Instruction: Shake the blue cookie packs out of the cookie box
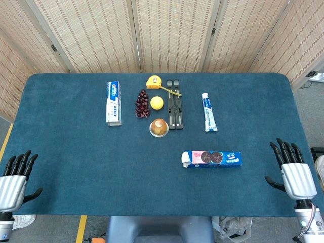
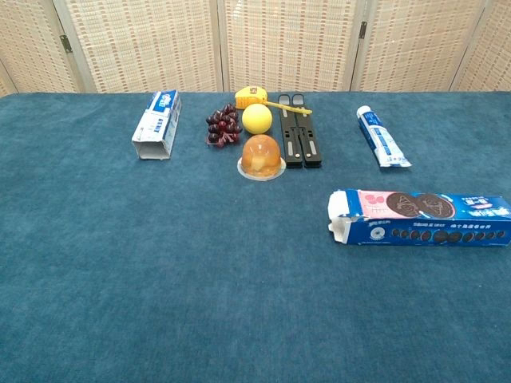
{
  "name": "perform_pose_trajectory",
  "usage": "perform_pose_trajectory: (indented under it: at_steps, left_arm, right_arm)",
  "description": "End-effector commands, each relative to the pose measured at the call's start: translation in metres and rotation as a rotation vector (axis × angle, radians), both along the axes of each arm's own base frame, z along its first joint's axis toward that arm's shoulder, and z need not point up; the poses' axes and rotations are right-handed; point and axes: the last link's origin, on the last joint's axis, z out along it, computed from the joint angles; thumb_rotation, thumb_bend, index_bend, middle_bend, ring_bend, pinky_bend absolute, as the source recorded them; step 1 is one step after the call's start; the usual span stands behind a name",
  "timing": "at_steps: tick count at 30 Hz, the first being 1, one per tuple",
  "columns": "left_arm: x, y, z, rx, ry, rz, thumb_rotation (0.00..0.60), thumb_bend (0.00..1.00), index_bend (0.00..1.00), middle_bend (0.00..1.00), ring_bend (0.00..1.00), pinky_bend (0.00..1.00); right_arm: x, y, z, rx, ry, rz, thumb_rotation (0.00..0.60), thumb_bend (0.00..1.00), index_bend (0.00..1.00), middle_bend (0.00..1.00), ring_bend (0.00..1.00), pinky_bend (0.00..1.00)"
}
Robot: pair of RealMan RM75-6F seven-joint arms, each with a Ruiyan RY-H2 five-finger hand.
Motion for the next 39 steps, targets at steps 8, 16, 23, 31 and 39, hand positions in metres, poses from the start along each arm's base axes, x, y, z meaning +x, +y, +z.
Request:
perform_pose_trajectory:
  at_steps: [8,16,23,31,39]
  left_arm:
    - [0.004,-0.002,-0.004,-0.019,0.004,-0.025,0.6,0.19,0.0,0.0,0.0,0.0]
    - [0.001,-0.001,-0.002,-0.024,-0.003,-0.012,0.6,0.19,0.0,0.0,0.0,0.0]
    - [0.001,0.0,-0.004,-0.037,-0.011,-0.014,0.6,0.19,0.0,0.0,0.0,0.0]
    - [-0.003,0.006,-0.005,-0.037,0.002,0.007,0.6,0.19,0.0,0.0,0.0,0.0]
    - [-0.003,0.009,-0.01,-0.057,0.009,0.018,0.6,0.19,0.0,0.0,0.0,0.0]
  right_arm:
    - [0.0,0.004,0.002,0.009,-0.013,0.005,0.6,0.22,0.0,0.0,0.0,0.0]
    - [0.002,0.001,-0.002,0.079,-0.005,0.02,0.6,0.22,0.0,0.0,0.0,0.0]
    - [-0.003,-0.027,-0.006,0.233,0.065,0.027,0.6,0.22,0.01,0.0,0.0,0.0]
    - [-0.014,-0.063,-0.012,0.369,0.148,0.0,0.6,0.22,0.08,0.01,0.0,0.0]
    - [-0.024,-0.088,-0.029,0.41,0.15,-0.012,0.6,0.22,0.2,0.08,0.07,0.0]
